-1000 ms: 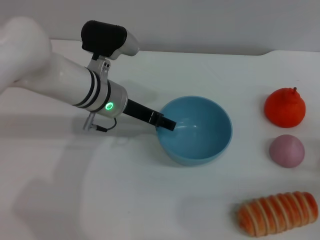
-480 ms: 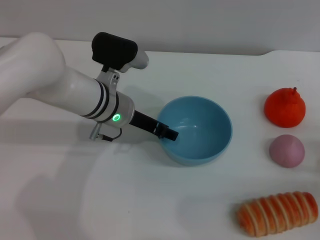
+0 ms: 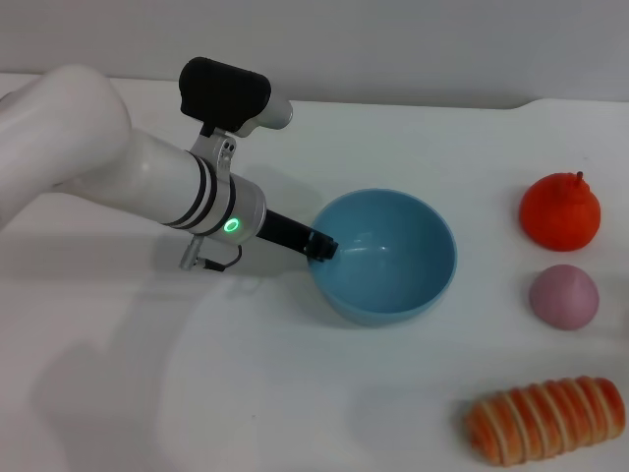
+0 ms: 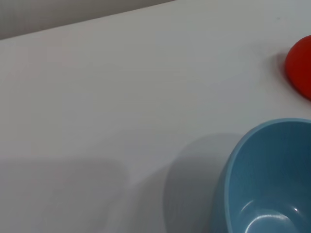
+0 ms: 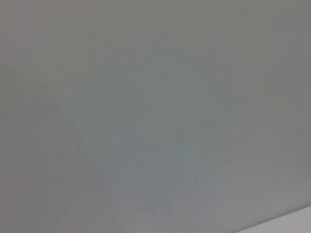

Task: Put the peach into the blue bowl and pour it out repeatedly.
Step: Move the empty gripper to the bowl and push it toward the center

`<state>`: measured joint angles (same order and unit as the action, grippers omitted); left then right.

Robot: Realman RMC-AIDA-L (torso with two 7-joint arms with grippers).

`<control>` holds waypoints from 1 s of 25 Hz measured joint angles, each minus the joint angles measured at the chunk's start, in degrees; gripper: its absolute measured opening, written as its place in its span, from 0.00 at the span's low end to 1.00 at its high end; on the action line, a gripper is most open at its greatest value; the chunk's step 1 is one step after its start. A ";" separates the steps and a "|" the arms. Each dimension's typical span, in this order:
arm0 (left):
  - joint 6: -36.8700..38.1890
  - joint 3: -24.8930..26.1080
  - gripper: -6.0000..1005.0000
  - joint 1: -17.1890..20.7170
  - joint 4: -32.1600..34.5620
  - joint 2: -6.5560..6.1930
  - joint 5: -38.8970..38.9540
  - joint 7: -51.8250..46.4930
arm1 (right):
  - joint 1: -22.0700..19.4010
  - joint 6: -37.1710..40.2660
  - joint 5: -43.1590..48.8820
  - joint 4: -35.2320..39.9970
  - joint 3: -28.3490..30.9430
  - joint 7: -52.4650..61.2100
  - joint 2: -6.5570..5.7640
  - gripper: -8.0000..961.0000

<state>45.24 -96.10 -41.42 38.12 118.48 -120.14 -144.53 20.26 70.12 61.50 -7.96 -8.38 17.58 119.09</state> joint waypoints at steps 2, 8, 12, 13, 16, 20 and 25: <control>-0.04 0.05 0.29 0.00 -0.05 0.00 0.00 -0.19 | 0.01 0.00 0.03 0.04 0.00 0.00 0.00 0.68; 0.60 0.13 0.05 -0.21 -0.07 -0.08 -0.07 -2.65 | -0.18 -0.01 0.01 0.09 0.03 0.00 0.00 0.67; 0.96 0.13 0.01 -0.41 0.22 -0.19 -0.29 -3.37 | -0.36 -0.01 0.03 0.09 0.03 0.00 0.00 0.67; 1.15 0.13 0.01 -0.55 0.39 -0.22 -0.35 -3.37 | -0.39 -0.01 0.03 0.08 0.03 0.00 0.00 0.67; 2.36 0.38 0.01 -2.00 1.75 -0.49 -0.99 -3.24 | -0.45 -0.01 -0.05 -0.03 0.03 0.00 0.00 0.67; 7.25 2.30 0.00 -5.55 5.79 -0.72 -9.06 -4.94 | -0.44 -0.55 -0.02 -0.16 -0.11 0.07 -0.04 0.66; 15.23 6.96 0.00 -10.96 7.70 -0.37 -22.54 -11.01 | 0.26 -4.05 0.07 -0.19 -0.54 1.19 -0.48 0.66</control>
<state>60.46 -89.14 -52.38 45.81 118.11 -142.68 -155.54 20.51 66.07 61.57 -8.15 -8.92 18.77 118.61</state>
